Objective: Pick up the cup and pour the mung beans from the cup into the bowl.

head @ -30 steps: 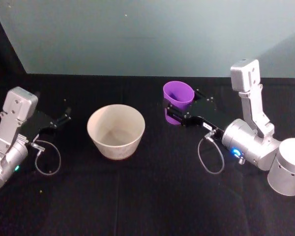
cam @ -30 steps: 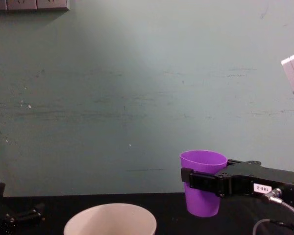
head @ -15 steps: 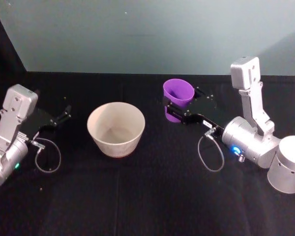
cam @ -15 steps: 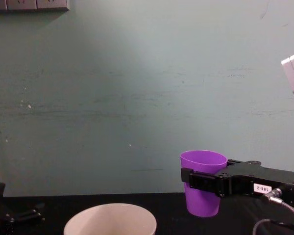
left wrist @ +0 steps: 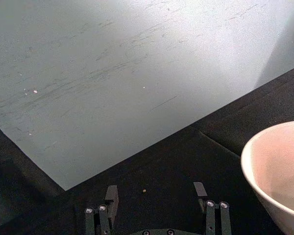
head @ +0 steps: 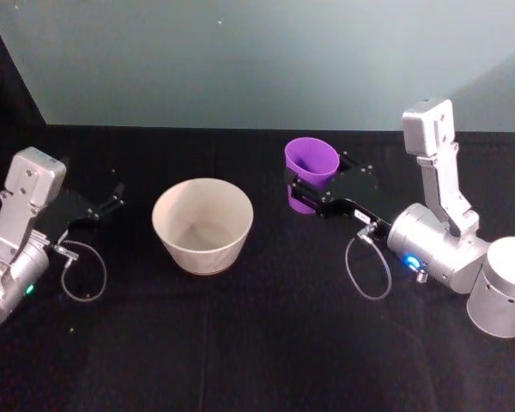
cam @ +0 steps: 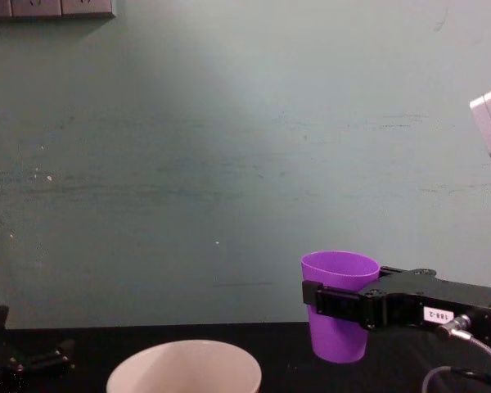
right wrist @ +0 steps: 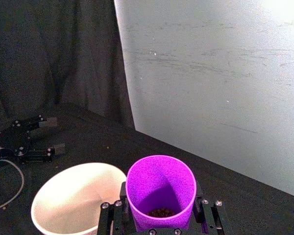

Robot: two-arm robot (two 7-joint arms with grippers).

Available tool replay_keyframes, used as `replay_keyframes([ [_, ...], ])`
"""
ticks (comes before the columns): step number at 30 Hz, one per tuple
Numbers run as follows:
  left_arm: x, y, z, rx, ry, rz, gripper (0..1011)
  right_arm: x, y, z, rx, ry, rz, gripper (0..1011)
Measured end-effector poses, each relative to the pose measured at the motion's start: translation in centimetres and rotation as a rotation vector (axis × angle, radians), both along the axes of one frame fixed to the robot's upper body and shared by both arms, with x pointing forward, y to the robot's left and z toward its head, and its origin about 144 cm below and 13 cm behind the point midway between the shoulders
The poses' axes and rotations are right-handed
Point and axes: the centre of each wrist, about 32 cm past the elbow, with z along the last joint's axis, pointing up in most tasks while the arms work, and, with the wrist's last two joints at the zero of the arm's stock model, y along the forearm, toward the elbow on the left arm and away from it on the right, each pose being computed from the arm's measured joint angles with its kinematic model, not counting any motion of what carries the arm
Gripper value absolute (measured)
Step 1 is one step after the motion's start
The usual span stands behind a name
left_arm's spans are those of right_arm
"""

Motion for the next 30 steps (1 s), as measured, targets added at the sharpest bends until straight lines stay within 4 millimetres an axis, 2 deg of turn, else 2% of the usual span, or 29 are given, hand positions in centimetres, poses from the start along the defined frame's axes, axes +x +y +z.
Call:
replay_keyframes([
  [30, 0.00, 0.00, 0.00, 0.000, 0.000, 0.000, 1000, 0.00, 0.00, 0.00, 0.000, 0.000, 0.000, 724],
])
